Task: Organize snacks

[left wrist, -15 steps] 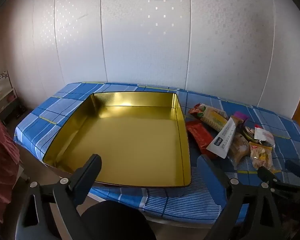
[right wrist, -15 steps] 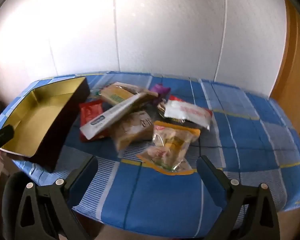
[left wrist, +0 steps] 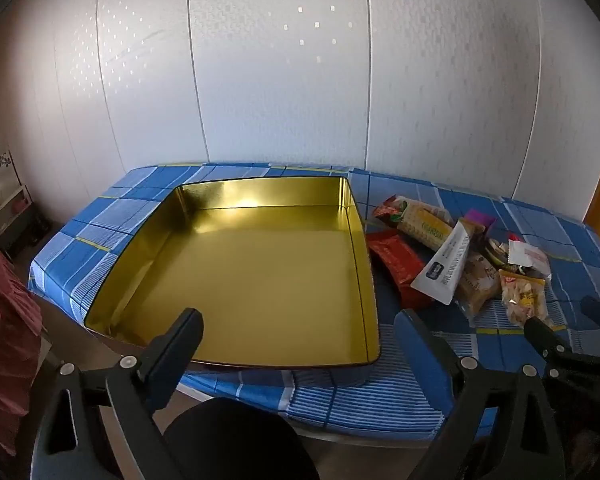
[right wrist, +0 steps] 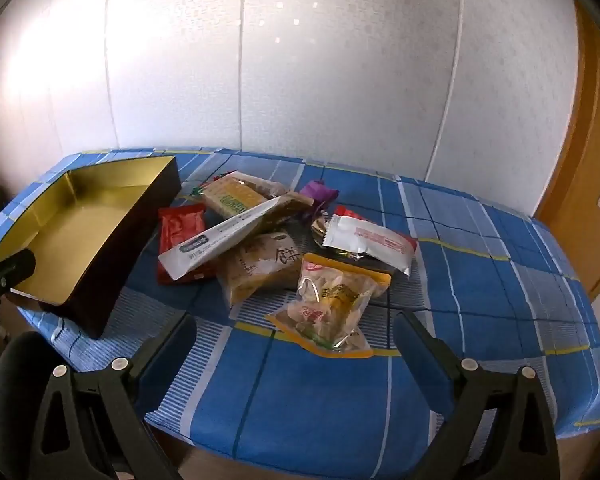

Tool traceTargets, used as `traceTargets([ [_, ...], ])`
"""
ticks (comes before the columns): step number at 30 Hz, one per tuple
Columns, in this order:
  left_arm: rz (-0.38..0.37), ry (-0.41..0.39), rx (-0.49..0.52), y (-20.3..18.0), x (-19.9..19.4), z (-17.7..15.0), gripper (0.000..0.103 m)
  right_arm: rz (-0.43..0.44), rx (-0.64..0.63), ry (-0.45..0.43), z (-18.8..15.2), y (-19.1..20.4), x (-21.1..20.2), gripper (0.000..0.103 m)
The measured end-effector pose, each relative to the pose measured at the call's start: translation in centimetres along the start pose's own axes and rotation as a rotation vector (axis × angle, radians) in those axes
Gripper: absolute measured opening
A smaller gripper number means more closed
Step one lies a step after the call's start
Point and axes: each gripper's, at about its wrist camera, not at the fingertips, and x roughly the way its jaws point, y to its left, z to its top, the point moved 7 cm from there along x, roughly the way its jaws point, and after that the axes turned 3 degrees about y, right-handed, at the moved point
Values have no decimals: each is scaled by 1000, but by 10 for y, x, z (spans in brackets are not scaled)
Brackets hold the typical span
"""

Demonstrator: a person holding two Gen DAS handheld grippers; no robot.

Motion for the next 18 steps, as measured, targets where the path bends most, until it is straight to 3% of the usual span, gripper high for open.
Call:
traceTargets([
  [18,16,-12,32,-1,-2,2,97,-9,-4,-31,3,-8,-3,100],
])
